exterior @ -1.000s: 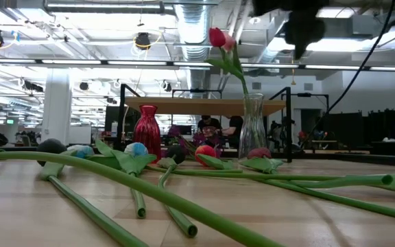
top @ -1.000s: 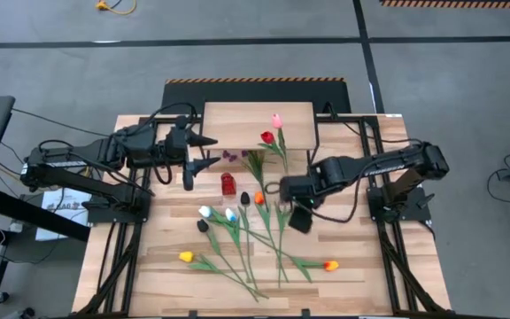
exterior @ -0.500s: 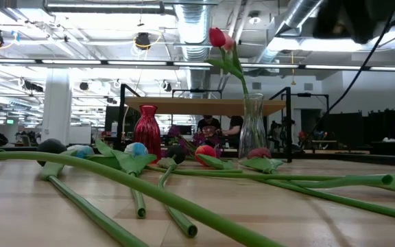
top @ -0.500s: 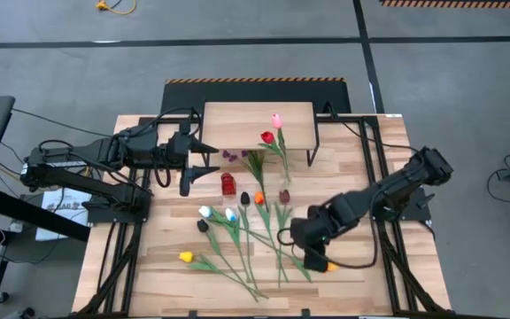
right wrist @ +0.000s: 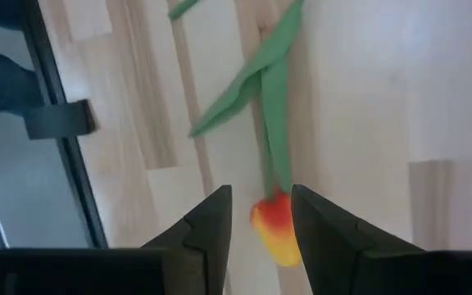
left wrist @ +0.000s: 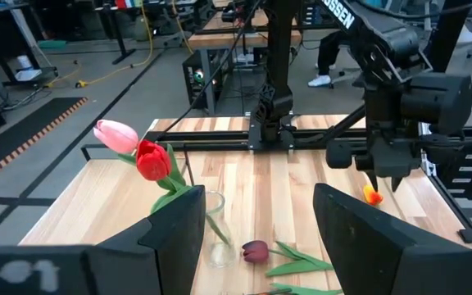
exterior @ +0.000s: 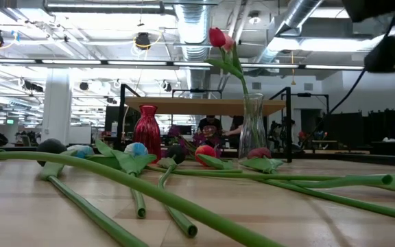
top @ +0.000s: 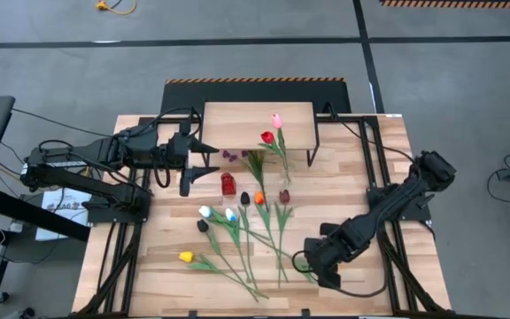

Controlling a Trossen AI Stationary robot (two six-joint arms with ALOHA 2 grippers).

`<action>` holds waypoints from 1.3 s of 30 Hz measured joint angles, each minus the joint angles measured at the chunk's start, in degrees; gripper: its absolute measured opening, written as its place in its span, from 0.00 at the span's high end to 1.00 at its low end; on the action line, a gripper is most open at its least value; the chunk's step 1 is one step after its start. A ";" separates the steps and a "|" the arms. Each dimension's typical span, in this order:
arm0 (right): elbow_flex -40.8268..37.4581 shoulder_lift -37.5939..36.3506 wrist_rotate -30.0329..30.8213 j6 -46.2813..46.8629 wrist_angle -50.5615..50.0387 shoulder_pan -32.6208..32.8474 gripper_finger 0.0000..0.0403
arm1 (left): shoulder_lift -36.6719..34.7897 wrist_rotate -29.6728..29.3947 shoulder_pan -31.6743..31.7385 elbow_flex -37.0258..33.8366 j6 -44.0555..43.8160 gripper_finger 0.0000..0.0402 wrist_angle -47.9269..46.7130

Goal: Pick and place flowers into a vace then onto a shelf
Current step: Put the bottom orange tulip into the transparent vase

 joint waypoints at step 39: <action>12.69 1.92 -5.20 -6.90 -30.85 1.16 0.99 | 0.02 7.18 -1.40 0.00 7.86 0.46 -0.79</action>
